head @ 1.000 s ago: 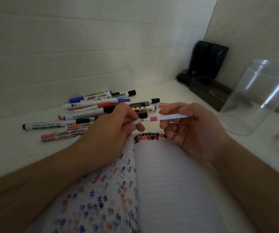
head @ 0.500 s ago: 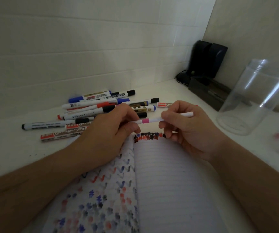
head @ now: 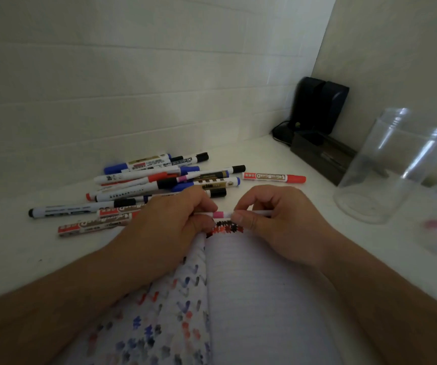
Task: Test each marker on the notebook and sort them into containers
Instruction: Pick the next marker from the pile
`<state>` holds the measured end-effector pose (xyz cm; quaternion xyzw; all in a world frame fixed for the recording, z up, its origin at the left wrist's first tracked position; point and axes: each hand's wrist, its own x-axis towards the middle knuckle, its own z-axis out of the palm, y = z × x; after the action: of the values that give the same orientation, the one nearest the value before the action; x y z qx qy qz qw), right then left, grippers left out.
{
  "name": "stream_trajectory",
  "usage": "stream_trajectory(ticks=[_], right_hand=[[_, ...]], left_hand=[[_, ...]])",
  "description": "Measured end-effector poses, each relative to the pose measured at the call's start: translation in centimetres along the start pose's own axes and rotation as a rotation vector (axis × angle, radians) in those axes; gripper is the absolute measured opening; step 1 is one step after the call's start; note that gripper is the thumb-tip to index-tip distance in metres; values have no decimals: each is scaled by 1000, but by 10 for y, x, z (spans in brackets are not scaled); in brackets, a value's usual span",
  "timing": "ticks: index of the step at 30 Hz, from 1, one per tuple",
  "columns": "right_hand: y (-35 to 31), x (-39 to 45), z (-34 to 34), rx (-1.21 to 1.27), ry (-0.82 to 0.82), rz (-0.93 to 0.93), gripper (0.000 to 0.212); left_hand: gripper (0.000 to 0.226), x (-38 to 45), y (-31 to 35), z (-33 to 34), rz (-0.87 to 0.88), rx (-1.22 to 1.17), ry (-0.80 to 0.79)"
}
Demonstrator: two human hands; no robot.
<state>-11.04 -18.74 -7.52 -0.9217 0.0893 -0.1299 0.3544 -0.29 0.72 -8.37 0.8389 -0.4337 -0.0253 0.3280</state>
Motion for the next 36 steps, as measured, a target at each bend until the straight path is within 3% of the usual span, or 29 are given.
stream_trajectory(ticks=[8,14,19,20,22,25,28,32,36], right_hand=[[0,1,1,112,12,9,13],[-2,2,-3,353,-35,56,24],[-4,2,2,500,-128,140,29],[-5,2,3,500,-117,140,27],[-9,2,2,502,-86,127,23],[-14,3,4,401,-33,93,15],[-11,4,8,229,-9,96,7],[-11,3,10,88,71,64,8],[-23,-6,-2,-38,1,94,8]], left_hand=[[21,6,14,-2,-33,241,-110],[27,10,18,-5,-40,446,-142],[31,17,28,-13,-98,351,-259],[25,16,32,-13,-129,318,-295],[11,12,36,-14,-153,237,-223],[14,7,29,-10,-118,258,-98],[36,11,14,7,-86,360,-214],[9,11,4,9,-7,306,-121],[12,13,2,3,101,371,-82]])
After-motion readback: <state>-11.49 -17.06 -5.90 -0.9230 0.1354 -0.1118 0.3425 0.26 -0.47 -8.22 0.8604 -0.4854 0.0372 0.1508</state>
